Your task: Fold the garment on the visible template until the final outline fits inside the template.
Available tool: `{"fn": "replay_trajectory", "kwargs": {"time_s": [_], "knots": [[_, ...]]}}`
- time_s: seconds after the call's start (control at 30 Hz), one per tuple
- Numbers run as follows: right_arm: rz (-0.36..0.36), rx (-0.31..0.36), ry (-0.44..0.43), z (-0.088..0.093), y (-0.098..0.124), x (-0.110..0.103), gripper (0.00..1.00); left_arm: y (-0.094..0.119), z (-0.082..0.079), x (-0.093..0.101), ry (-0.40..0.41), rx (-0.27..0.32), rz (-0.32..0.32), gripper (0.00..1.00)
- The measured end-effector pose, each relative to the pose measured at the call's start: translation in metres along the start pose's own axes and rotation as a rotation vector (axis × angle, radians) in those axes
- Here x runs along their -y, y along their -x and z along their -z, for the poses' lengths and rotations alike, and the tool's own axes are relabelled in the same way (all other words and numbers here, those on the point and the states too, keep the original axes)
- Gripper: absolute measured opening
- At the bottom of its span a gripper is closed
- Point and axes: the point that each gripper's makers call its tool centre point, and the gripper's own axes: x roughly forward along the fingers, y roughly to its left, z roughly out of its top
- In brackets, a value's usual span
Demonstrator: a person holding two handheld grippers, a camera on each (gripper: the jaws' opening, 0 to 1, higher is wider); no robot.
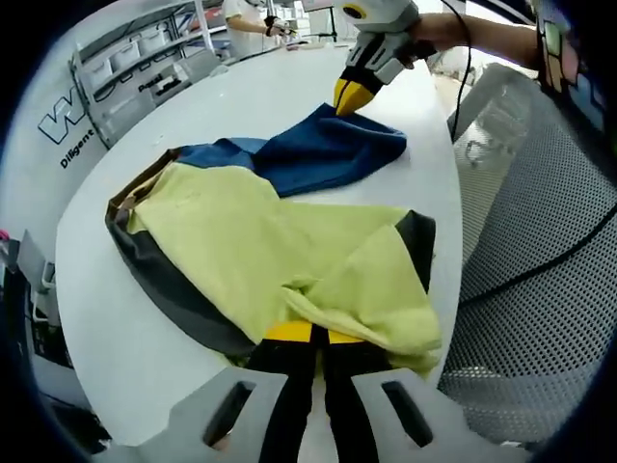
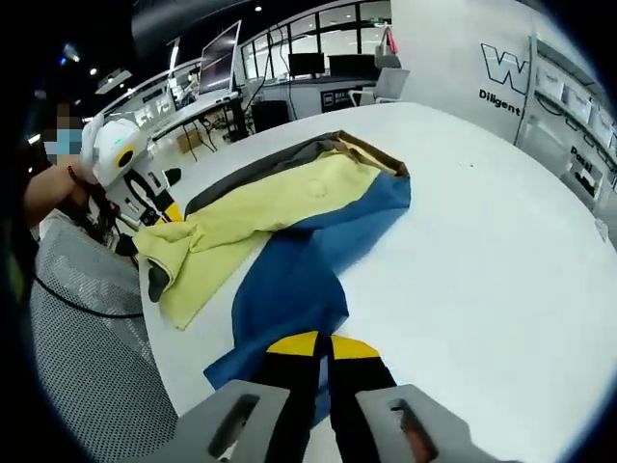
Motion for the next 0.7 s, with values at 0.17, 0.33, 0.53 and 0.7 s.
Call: {"fn": "replay_trajectory", "kwargs": {"time_s": [0.17, 0.33, 0.53, 0.7], "knots": [[0.052, -0.022, -0.003, 0.01, 0.008, 0.027, 0.0, 0.0, 0.0, 0.0, -0.001, -0.002, 0.001, 0.0], [0.1, -0.049, 0.002, 0.02, 0.013, 0.052, 0.0, 0.0, 0.0, 0.001, -0.001, -0.003, 0.004, 0.0], [0.127, -0.063, 0.018, 0.026, 0.019, 0.072, 0.0, 0.0, 0.0, 0.001, 0.001, -0.006, 0.006, 0.0], [0.125, -0.069, 0.03, 0.028, 0.017, 0.085, 0.0, -0.001, 0.001, 0.0, 0.001, -0.011, 0.009, 0.0]]}}
